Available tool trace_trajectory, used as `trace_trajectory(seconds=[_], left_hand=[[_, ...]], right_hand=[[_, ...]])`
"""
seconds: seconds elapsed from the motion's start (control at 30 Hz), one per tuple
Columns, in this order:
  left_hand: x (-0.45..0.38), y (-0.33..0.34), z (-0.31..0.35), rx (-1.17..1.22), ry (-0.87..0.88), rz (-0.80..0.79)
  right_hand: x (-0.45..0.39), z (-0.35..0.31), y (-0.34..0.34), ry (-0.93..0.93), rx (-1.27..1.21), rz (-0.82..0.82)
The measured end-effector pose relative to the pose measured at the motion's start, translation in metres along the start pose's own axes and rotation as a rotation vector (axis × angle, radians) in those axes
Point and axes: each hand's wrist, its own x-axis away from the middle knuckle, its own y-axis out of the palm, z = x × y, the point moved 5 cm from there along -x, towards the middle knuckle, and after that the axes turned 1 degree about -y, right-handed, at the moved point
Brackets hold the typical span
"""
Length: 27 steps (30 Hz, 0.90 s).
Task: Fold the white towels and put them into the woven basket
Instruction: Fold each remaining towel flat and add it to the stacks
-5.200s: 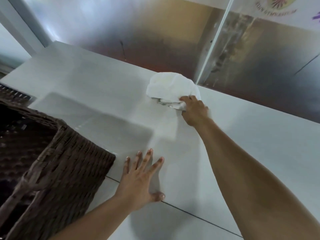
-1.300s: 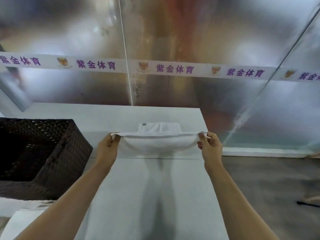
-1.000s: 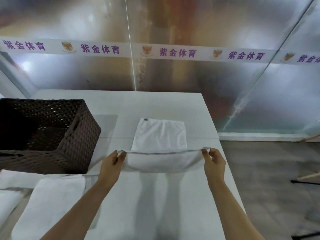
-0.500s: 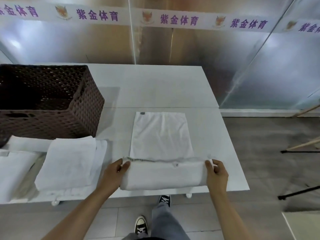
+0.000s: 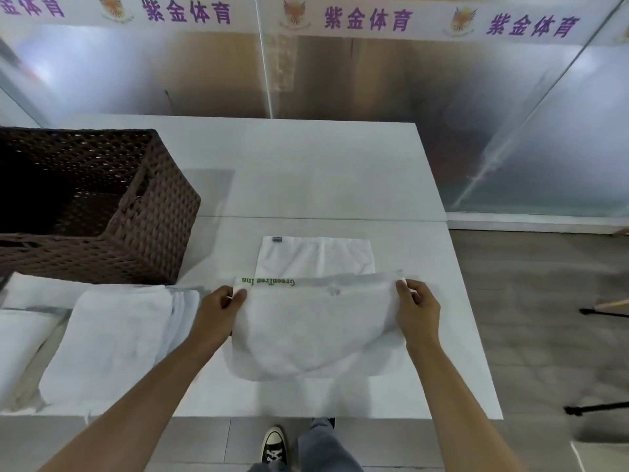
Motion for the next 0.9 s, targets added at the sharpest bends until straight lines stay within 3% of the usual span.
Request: trace_trajectory(seconds=[0.4, 0.57, 0.9], left_hand=[[-0.134, 0.017, 0.048, -0.062, 0.067, 0.151], [-0.173, 0.035, 0.036, -0.003, -0.002, 0.130], [-0.083, 0.060, -0.062, -0.264, -0.172, -0.039]], right_hand=[[-0.120, -0.008, 0.064, 0.091, 0.022, -0.090], [-0.157, 0.012, 0.084, 0.095, 0.106, -0.107], [-0.101, 0.075, 0.070, 0.155, 0.471, -0.174]])
